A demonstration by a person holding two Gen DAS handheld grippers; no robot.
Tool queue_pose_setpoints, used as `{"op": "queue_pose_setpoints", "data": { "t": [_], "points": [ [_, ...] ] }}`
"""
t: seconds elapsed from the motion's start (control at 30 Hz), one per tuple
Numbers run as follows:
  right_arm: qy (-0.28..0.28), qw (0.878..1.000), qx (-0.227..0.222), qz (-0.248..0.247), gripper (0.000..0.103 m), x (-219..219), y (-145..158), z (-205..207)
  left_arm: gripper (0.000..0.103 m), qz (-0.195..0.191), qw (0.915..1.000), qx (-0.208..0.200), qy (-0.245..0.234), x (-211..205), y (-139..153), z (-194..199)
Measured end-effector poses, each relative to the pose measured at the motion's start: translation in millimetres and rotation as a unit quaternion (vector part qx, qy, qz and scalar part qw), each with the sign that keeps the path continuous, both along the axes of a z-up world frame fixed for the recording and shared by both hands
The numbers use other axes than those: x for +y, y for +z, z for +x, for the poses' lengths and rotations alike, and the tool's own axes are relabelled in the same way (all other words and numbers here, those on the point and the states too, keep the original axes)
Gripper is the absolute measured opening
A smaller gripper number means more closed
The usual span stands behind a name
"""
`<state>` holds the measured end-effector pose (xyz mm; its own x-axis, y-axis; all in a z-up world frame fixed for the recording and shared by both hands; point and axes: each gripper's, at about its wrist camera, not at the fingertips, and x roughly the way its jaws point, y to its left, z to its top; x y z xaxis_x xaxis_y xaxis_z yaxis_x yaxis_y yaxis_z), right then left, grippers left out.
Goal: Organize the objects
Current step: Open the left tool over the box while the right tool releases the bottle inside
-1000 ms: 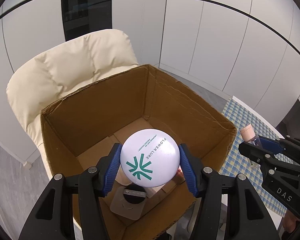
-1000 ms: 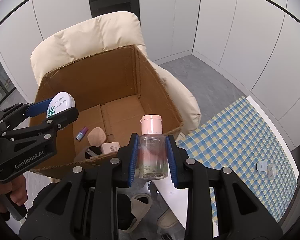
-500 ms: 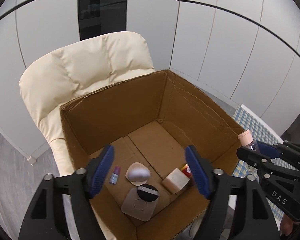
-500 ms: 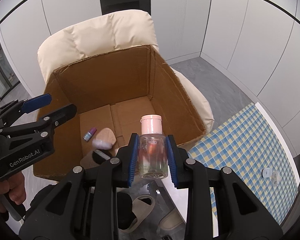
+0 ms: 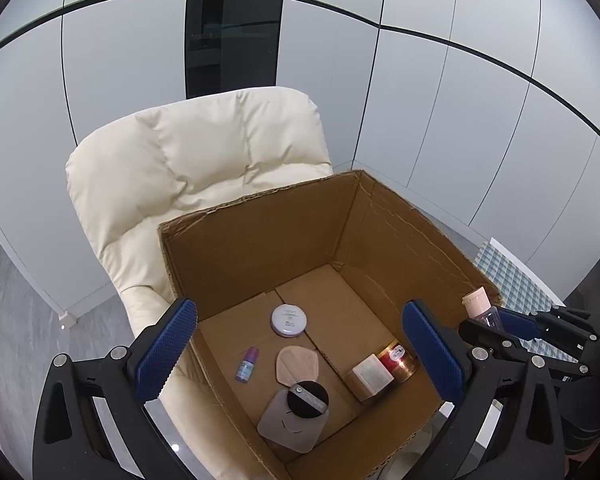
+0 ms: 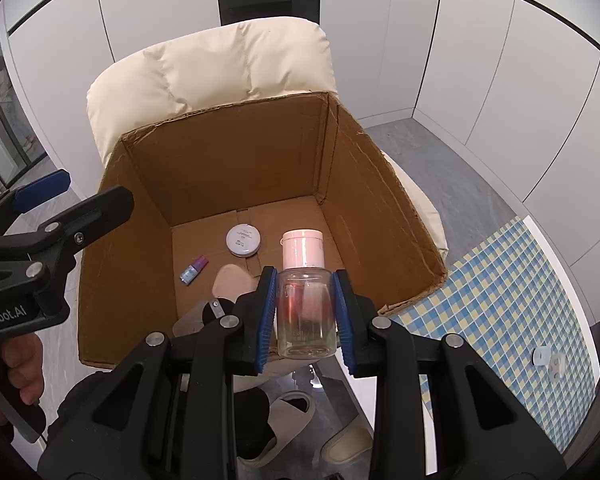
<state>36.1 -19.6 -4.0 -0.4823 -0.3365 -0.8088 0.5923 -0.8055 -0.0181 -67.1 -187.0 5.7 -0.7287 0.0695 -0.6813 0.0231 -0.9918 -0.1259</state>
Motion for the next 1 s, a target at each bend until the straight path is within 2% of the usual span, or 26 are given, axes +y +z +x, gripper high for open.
{"op": "queue_pose_setpoints", "data": {
  "t": [0.6, 0.87, 0.9, 0.93, 1.0],
  "points": [
    [0.017, 1.0, -0.004, 0.001, 0.029, -20, -6, 4, 0.102, -0.002, 0.9997, 0.002, 0.025, -17, 1, 11],
    [0.007, 1.0, -0.004, 0.001, 0.03, -19, -9, -1, 0.102, -0.008, 0.9997, -0.001, 0.023, -14, -1, 9],
    [0.005, 1.0, -0.003, 0.002, 0.033, -18, -9, -2, 0.102, -0.01, 0.9997, -0.001, 0.022, -13, -1, 9],
    [0.004, 1.0, -0.003, 0.002, 0.044, -18, -9, -3, 0.102, -0.011, 0.9997, -0.001, 0.022, -13, -1, 9],
    [0.0, 1.0, -0.003, -0.005, 0.055, -16, -8, -4, 0.102, -0.011, 0.9997, -0.001, 0.021, -12, -1, 9]
  ]
}}
